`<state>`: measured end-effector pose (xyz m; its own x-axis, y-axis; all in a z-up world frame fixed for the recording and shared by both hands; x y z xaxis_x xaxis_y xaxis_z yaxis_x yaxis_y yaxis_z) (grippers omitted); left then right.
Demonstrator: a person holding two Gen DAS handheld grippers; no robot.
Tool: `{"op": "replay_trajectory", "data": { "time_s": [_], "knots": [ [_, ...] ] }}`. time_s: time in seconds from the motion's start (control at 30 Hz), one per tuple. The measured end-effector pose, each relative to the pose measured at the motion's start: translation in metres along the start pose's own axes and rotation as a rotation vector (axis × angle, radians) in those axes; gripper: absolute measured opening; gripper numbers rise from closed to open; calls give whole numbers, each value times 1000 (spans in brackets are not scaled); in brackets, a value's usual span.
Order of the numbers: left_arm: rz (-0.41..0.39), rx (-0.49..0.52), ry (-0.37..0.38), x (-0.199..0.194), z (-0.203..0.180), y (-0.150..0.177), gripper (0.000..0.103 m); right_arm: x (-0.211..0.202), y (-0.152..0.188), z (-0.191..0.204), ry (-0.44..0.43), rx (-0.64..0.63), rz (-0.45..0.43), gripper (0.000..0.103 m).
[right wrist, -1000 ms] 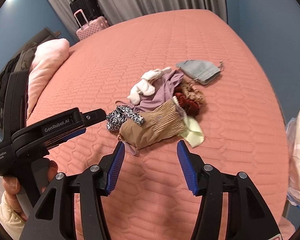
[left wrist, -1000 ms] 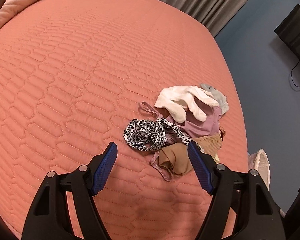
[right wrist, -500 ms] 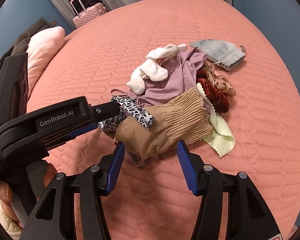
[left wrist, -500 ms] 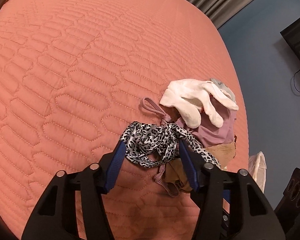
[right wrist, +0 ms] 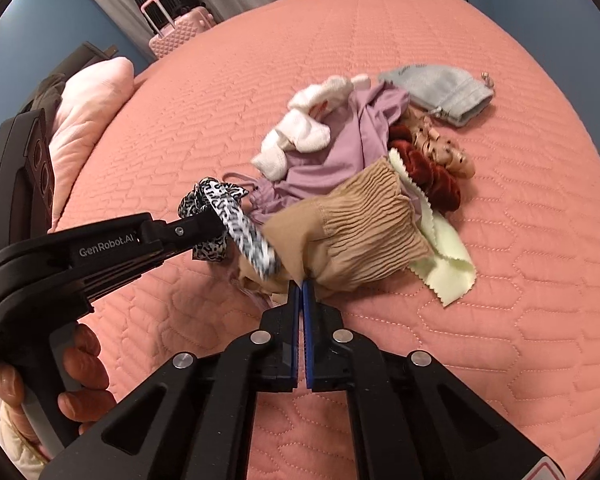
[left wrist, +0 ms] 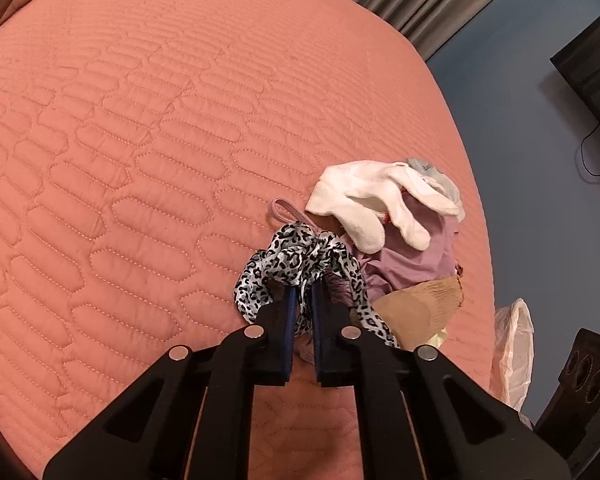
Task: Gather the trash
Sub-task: 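Grasp the leopard-print cloth with the left gripper while the right grasps the beige pleated cloth, then carry the leopard and beige cloths over the wastebasket with both grippers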
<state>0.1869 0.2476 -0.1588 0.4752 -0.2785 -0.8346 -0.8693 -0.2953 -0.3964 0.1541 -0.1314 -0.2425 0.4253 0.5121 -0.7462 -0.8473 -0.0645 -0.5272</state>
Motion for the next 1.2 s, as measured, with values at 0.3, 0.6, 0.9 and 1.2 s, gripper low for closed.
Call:
{"op": "replay_trajectory", "data": {
  "time_s": [0.3,0.6,0.9,1.2],
  "knots": [
    [-123,95,23,-58,-36,-6,7,-64,-9,9,-3,-27,-133,1],
    [-235,189,84,-116,-93,-8,7,-156,-19,8,14,-47,-310,1],
    [-307,334,140,-152,-167,10,7,-260,-21,-14,51,-32,-492,1],
    [-331,477,217,-170,-240,37,7,-336,-13,-53,125,1,-622,1]
  ]
}}
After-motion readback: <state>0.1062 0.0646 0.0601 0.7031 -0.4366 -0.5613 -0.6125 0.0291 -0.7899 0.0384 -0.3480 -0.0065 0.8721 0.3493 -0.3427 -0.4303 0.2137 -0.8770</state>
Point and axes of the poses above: each gripper's, at about its wrist camera, not at the fingertips, and x roughly the way its jaws point, z to its left, y to its underside, the point moved 1 cm from there along x, roughly the way its jaws point, and after that the axes turned 4 degrees about -y, right-handed, at the moved point
